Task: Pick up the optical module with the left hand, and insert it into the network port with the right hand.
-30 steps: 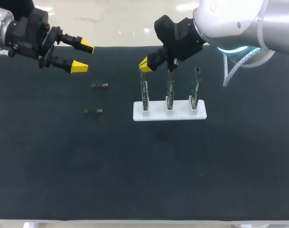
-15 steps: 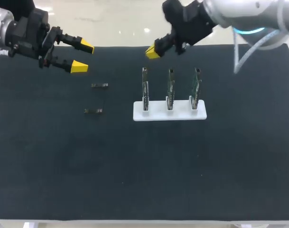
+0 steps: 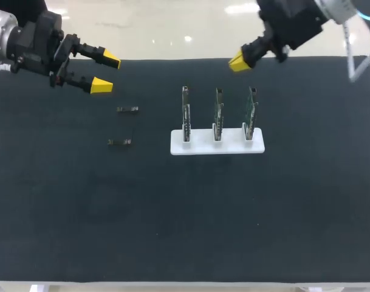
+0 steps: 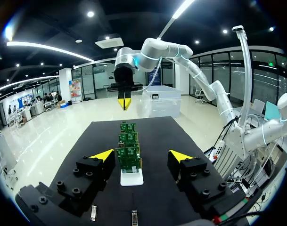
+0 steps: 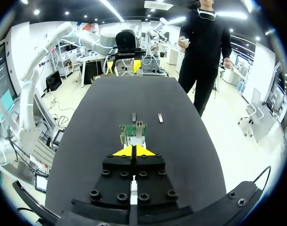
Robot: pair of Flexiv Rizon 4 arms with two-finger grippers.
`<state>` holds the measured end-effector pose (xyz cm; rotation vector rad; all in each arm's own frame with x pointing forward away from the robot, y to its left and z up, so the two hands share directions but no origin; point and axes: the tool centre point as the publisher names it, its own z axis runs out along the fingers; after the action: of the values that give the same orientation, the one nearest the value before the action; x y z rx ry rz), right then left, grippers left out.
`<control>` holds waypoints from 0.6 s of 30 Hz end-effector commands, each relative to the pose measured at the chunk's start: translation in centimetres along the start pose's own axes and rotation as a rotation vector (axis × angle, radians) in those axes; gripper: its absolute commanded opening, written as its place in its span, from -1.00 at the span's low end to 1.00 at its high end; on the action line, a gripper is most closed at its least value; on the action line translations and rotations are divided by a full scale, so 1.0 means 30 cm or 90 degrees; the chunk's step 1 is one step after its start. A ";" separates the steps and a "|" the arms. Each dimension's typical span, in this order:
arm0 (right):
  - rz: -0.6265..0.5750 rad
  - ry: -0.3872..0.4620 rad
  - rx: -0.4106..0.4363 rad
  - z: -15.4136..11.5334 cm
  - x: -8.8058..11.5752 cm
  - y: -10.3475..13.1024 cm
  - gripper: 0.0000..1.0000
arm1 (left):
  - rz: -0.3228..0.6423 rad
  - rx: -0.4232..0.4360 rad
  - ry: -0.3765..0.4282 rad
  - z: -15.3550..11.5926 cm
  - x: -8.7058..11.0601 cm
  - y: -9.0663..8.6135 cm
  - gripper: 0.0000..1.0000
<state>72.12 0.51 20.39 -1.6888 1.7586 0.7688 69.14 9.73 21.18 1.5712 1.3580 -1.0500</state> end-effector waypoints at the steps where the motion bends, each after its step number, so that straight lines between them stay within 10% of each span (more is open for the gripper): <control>1: -0.006 -0.007 0.001 -0.053 0.050 0.011 -1.00 | -0.001 0.000 0.002 0.002 -0.001 0.003 1.00; 12: -0.009 0.004 0.002 -0.113 0.106 0.009 -1.00 | -0.001 0.000 0.002 0.002 -0.001 0.003 1.00; 13: -0.009 0.004 0.002 -0.113 0.106 0.009 -0.33 | -0.001 0.000 0.002 0.002 -0.001 0.003 1.00; 14: -0.009 0.004 0.002 -0.113 0.106 0.009 1.00 | -0.001 0.000 0.002 0.002 -0.001 0.003 1.00; 18: -0.009 0.004 0.002 -0.113 0.106 0.009 1.00 | -0.001 0.000 0.002 0.002 -0.001 0.003 1.00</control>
<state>71.74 -4.12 20.30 -1.7035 1.7491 0.7547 69.14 9.73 21.18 1.5712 1.3580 -1.0500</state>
